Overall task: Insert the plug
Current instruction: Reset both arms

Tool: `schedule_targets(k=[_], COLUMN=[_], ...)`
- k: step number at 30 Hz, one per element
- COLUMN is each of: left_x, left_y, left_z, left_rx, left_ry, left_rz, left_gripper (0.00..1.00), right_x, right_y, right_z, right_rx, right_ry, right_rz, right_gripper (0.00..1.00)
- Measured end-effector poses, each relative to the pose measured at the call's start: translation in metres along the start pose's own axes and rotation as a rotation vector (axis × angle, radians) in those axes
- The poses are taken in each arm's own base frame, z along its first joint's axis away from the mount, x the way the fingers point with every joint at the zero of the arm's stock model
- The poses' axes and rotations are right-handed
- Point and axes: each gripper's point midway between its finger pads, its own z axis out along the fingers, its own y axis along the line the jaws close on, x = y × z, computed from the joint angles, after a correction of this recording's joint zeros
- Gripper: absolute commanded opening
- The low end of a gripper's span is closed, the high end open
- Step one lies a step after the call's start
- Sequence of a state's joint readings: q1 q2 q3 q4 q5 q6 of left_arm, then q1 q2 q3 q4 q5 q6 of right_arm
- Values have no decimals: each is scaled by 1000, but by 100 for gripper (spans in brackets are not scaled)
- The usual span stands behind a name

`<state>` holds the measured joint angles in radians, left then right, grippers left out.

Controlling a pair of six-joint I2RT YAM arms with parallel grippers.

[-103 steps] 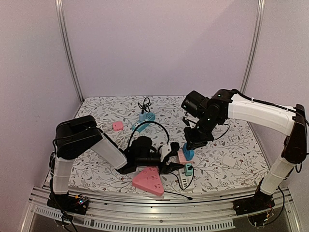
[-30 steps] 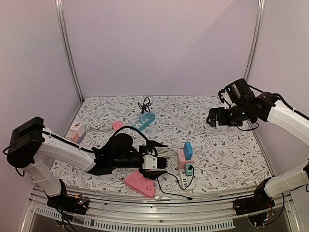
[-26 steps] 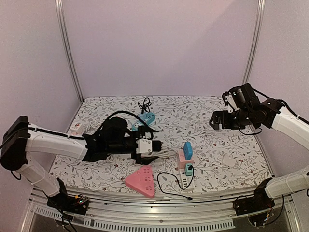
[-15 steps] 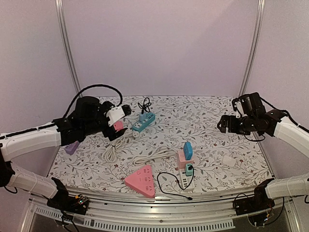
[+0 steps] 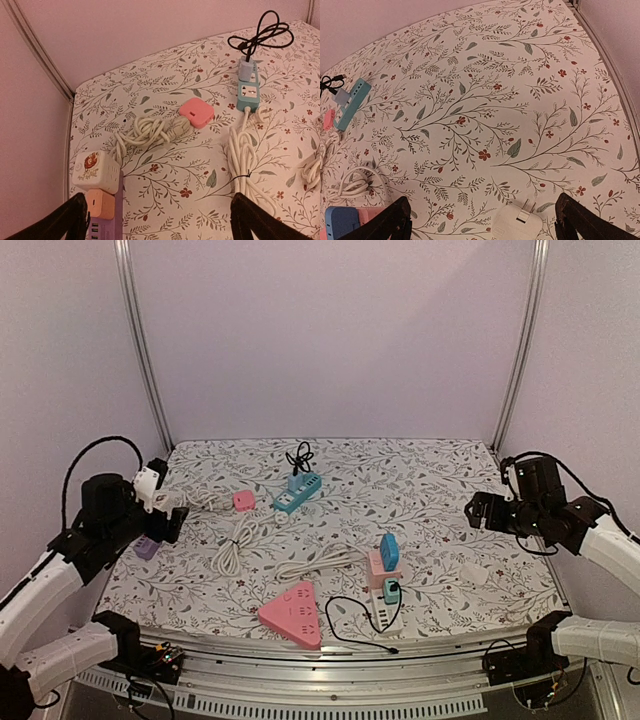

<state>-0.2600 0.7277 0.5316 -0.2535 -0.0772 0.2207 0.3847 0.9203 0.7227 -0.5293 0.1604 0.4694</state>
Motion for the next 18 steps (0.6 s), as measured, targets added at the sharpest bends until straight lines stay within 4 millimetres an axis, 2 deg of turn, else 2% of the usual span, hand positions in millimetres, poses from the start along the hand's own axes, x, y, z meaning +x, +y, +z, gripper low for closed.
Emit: schedule_targets(k=[5,8,12,18], left_x=[35,47,41,34], left_y=[5,9,21,37], left_z=[-5,-6,-12,-16], left_rx=[-22,-41,-65,-103], left_ry=[-12,-33,-92,-140], left_rz=[-187,-260,-318,-362], left_gripper=[97,97,97,97], right_x=[-2,-8,-9,5], right_y=[-8,-13,-26,-50], right_z=[3,5,9,7], right_rx=[34,71,136,215], right_ry=[-36,-64,-104,-143], right_rz=[20,21,25,23], right_gripper=[99,99,99,99])
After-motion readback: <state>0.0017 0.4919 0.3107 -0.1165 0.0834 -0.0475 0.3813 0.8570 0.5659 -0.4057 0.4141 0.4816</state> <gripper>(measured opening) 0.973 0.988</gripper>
